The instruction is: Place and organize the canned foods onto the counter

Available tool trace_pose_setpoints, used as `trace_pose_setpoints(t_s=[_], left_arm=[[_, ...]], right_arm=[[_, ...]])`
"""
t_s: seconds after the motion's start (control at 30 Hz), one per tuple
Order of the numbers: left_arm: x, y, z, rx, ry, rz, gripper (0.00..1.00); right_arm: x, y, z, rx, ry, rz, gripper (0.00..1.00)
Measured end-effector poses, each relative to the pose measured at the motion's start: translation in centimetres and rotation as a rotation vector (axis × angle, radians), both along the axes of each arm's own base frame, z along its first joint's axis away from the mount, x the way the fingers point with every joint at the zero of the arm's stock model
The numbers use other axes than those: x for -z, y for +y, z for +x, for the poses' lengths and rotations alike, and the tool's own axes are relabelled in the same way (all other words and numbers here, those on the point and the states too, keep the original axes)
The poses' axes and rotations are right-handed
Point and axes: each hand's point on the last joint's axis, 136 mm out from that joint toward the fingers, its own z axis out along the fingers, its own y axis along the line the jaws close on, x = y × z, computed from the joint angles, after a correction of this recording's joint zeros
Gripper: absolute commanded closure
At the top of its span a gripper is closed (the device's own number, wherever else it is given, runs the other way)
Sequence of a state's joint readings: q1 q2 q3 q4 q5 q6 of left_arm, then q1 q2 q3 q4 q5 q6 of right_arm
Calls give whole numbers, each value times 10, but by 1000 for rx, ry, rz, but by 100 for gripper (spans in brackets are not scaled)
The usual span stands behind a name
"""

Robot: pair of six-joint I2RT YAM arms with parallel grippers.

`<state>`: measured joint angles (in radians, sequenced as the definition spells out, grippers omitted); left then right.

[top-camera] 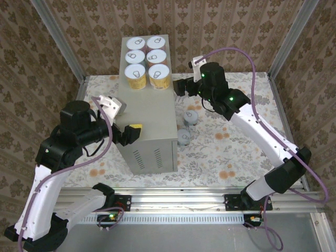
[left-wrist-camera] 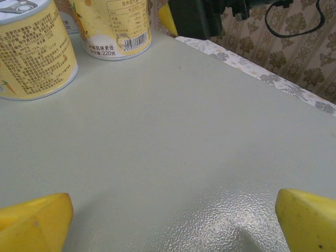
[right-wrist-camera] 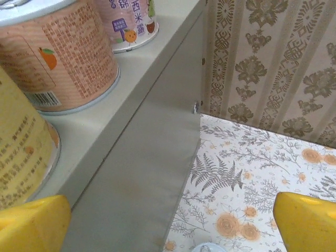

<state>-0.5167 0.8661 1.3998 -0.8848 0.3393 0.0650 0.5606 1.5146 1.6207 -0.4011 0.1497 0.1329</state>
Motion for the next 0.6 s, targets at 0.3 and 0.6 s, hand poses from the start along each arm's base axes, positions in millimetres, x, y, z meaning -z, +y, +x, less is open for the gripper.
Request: trace_pose_setpoints(t_s=[0.3,0.6], left_arm=[[2,1,-2,-1,-1,0,0],[2,1,-1,0,-1,0,0]], right_arm=[[-7,2,9,2,-13,1,0],[-9,7,11,-23,-12,-6,0]])
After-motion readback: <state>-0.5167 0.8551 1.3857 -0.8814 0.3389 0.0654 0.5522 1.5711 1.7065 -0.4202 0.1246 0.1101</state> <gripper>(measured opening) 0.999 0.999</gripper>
